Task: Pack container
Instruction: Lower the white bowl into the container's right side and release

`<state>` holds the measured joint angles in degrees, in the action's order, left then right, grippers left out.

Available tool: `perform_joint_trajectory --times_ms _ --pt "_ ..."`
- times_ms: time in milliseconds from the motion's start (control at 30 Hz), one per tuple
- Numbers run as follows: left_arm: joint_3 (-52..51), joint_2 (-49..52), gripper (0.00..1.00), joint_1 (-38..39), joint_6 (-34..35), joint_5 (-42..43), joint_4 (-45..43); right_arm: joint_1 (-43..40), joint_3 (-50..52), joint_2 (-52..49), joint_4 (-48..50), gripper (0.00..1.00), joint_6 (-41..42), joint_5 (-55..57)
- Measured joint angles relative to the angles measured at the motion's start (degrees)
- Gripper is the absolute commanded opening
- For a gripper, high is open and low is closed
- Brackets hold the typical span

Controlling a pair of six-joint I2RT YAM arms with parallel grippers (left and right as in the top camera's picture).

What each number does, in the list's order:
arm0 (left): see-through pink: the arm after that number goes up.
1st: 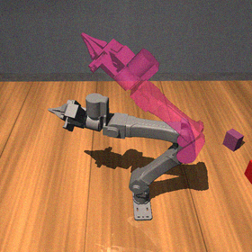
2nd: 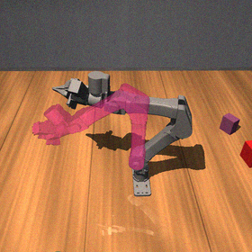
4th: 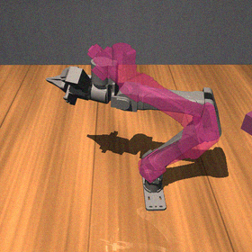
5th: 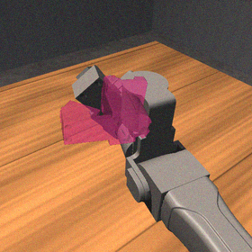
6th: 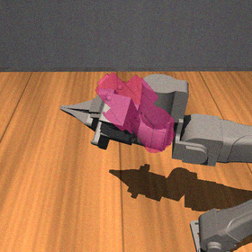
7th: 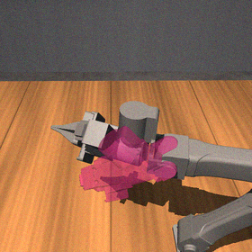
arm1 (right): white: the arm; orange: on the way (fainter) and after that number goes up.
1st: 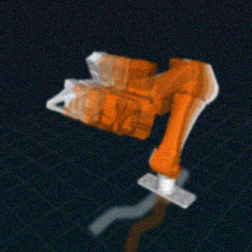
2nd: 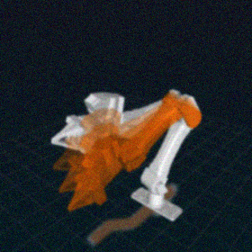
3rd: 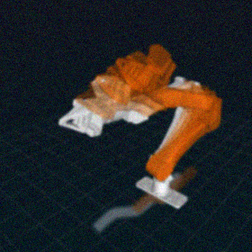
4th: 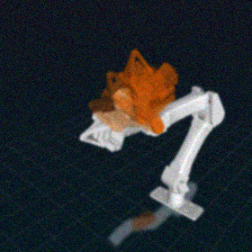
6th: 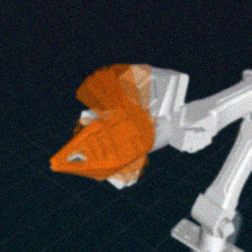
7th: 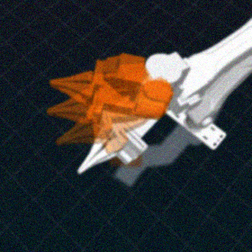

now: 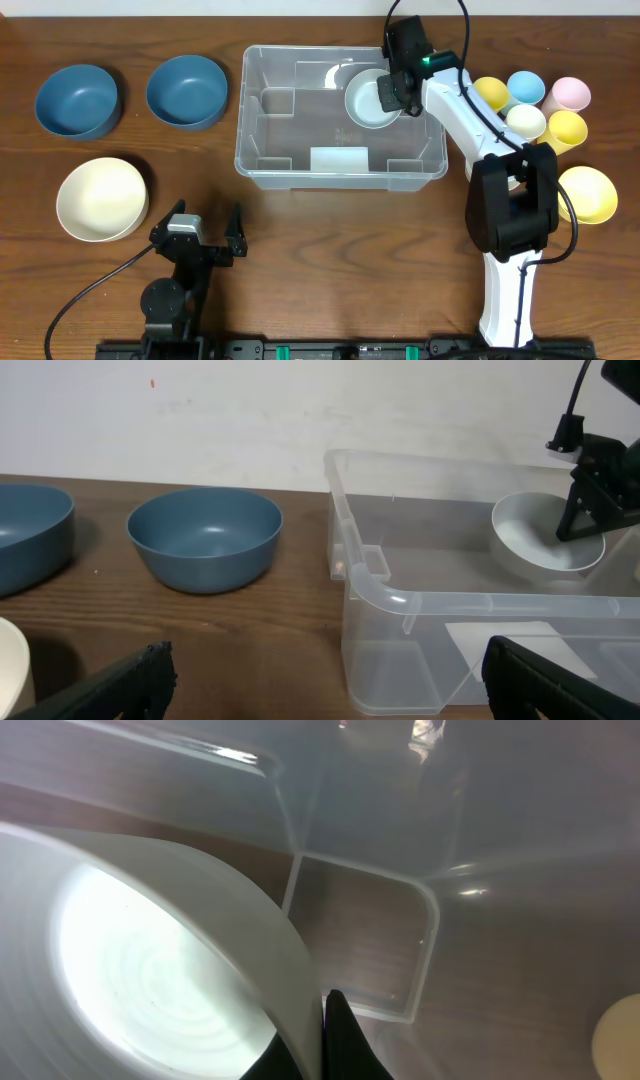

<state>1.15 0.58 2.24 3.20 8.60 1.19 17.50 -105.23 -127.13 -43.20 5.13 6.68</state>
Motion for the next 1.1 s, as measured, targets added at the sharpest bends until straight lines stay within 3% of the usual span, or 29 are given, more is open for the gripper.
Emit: perform_joint_trajectory --times_ms 133,467,533,567,600,700,1100 --pt "0.0 0.0 0.98 0.0 0.0 0.0 0.0 0.0 0.0 -0.6 0.0 0.08 -0.2 0.8" --pt "0.0 0.0 0.98 0.0 0.0 0.0 0.0 0.0 0.0 -1.9 0.1 0.12 -0.9 1.4" --pt "0.0 0.0 0.98 0.0 0.0 0.0 0.0 0.0 0.0 -1.9 0.1 0.24 -1.1 1.9" --pt "0.0 0.0 0.98 0.0 0.0 0.0 0.0 0.0 0.0 -1.9 0.1 0.36 -1.3 2.0" --pt "0.0 0.0 0.98 0.0 0.0 0.0 0.0 0.0 0.0 -1.9 0.2 0.43 -1.3 2.2" --pt "0.0 0.0 0.98 0.0 0.0 0.0 0.0 0.1 0.0 -1.9 0.2 0.54 -1.9 2.4" --pt "0.0 0.0 0.98 0.0 0.0 0.0 0.0 0.6 -1.0 -1.9 0.1 0.57 -2.8 2.8"
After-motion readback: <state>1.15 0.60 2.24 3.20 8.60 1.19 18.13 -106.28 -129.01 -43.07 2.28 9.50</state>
